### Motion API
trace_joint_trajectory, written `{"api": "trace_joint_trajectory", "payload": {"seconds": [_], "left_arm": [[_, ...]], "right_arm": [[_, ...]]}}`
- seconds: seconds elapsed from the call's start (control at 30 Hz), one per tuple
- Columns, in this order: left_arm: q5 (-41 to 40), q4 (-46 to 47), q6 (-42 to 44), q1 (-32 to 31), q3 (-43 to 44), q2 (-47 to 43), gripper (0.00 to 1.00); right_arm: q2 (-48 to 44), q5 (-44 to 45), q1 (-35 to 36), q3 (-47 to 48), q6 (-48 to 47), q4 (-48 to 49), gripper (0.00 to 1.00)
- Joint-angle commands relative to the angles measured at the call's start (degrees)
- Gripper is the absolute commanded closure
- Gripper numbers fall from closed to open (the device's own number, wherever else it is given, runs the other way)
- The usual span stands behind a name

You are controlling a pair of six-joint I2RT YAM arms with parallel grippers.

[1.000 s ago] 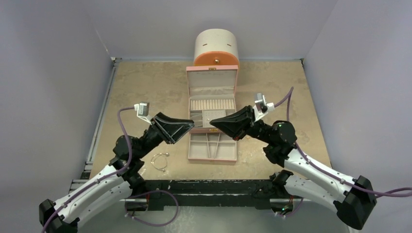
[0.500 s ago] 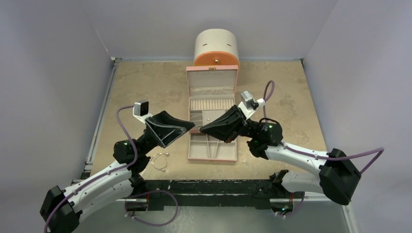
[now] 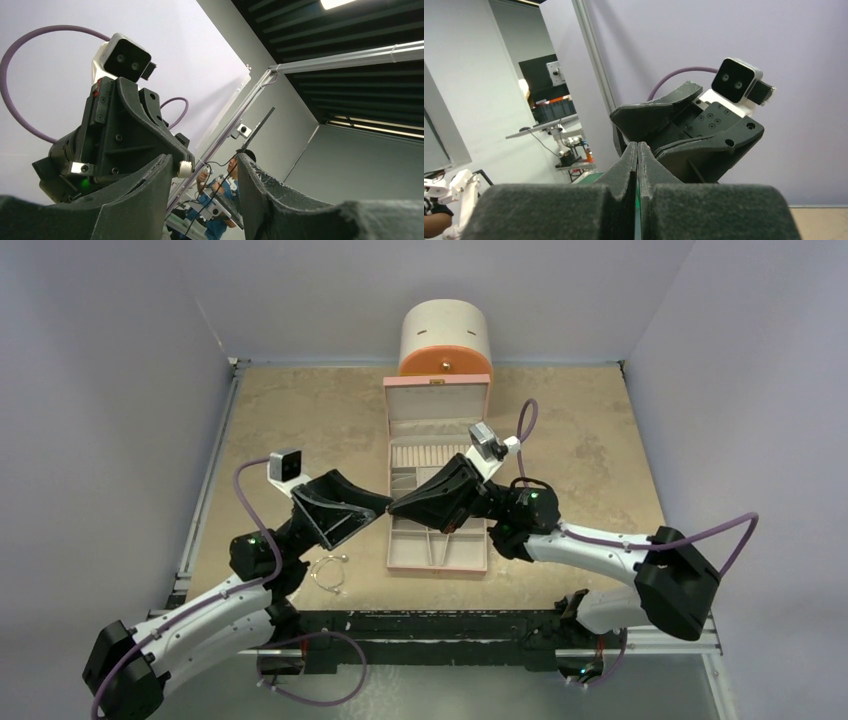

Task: Organize the mixed jewelry
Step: Pick up the jewelry from the jewelry box.

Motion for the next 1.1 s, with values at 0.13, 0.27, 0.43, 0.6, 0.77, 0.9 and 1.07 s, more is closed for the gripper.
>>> {"api": "trace_joint_trajectory", "payload": {"seconds": [0.13, 0.27, 0.43, 0.6, 0.77, 0.9, 1.07], "left_arm": [[2.15, 6.4, -2.14, -0.35, 1.17, 0.98, 0.53], [2.22, 6.35, -2.06, -0.43, 1.26, 0.89, 0.56], [2.32, 6.51, -1.99, -0.43, 1.26, 1.11, 0.64], [2.45, 6.48, -1.62, -0.42, 1.26, 1.65, 0.68], [2.21, 4.35, -0.3, -0.44, 1.0, 0.98, 0.74], [1.86, 2.98, 0.64, -0.42, 1.04, 0.05, 0.77], [2.17, 2.55, 0.83, -0.43, 1.3, 0.01, 0.81]], "right_arm": [[0.88, 1.73, 0.82, 3.22, 1.12, 10.92, 1.0], [0.94, 1.97, 0.94, 3.01, 1.18, 11.06, 1.0], [0.79, 2.95, 1.02, 2.27, 1.08, 11.48, 1.0], [0.55, 3.59, 1.08, 1.97, 0.4, 10.91, 1.0], [-0.09, 4.01, 1.29, 1.56, -0.74, 9.68, 1.0], [-0.79, 4.09, 1.29, 1.29, -1.92, 7.78, 1.0], [-1.87, 4.46, 1.38, 0.91, -3.42, 5.27, 1.0]]}}
